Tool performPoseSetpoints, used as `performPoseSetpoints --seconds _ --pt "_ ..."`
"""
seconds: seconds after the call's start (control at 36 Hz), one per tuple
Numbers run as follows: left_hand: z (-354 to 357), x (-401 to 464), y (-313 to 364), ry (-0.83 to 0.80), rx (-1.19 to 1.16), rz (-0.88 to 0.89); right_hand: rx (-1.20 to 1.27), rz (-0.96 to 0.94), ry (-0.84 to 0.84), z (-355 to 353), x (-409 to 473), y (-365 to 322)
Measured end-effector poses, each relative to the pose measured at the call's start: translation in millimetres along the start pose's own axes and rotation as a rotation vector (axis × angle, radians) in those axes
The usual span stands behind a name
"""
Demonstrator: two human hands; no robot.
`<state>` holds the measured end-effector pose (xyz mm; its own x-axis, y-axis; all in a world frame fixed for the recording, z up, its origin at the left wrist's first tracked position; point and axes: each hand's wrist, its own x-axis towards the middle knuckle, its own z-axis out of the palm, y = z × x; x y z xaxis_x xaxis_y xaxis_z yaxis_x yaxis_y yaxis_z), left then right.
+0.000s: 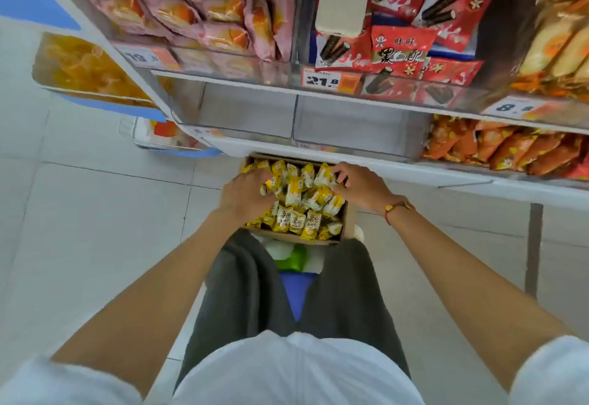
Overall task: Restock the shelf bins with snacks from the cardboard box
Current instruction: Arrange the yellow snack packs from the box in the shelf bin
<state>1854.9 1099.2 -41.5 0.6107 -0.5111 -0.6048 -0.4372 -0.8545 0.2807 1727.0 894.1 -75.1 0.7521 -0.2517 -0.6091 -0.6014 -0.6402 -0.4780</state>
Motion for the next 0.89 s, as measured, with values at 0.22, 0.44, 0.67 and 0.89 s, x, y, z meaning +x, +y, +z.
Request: performPoseSetpoints --seconds 0.22,0.44,0.67,0.89 --pt "-18.8 30.0 -78.1 -0.046 0.038 0.188 0.178 0.193 0.139 70.7 6.8 -38.9" --pt "8.8 64.4 -126.8 -0.07 0.068 0.274 0.213 0.133 0.177 132.0 46.3 -62.5" --pt "96.5 125.2 -144.8 -0.049 0.06 0.388 0.125 0.008 0.181 177.4 108.0 -12.2" --pt "212.1 199.8 -164.7 0.024 -0.046 0.431 -0.004 -0.043 0.214 240.2 169.5 70.5"
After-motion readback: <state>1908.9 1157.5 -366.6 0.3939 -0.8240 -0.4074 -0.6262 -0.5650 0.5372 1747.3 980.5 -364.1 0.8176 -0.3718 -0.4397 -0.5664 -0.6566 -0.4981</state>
